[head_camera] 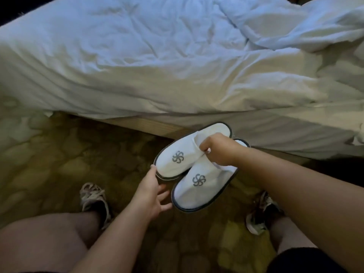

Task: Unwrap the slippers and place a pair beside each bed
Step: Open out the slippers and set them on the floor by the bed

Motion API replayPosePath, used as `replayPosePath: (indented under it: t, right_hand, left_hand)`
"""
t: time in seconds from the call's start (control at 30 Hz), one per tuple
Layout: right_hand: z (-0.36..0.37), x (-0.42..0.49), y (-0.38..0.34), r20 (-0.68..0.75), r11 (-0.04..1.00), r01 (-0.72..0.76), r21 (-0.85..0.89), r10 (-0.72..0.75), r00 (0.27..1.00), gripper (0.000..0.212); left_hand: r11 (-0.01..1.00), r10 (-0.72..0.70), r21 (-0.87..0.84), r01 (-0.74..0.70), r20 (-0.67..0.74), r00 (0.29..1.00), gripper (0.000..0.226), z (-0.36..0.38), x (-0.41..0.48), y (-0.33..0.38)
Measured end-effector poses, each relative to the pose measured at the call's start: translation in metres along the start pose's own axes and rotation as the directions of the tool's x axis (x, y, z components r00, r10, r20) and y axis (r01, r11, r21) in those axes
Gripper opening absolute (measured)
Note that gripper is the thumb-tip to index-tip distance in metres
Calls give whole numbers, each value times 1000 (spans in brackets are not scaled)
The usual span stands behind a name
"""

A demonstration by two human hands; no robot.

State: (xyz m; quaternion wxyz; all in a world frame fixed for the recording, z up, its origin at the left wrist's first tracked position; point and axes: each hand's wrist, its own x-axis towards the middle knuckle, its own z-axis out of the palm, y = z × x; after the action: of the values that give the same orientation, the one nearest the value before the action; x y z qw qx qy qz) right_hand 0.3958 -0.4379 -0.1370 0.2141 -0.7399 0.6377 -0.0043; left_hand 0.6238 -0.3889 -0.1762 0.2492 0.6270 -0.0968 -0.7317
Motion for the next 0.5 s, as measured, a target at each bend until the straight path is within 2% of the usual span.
replayPosePath:
  t: [0.1,0.23,0.4,0.5]
  right_hand:
    - [25,24,7,46,999,40,28,-41,998,26]
    - [65,57,28,144,998,9,59,-18,989,27]
    - [114,101,49,255,996,-37,79,15,967,30]
    - [142,126,59,312,993,-7,121,-31,950,29]
  left_hand:
    - [992,-80,-94,84,40,996,74,-4,23,-7]
    - [970,-150,-196,144,-18,989,84,2,61,-25]
    - [932,-137,-350,92,-108,985,79,6,107,-65]
    - [904,-147,-419,87,-114,982,78,2,136,-85]
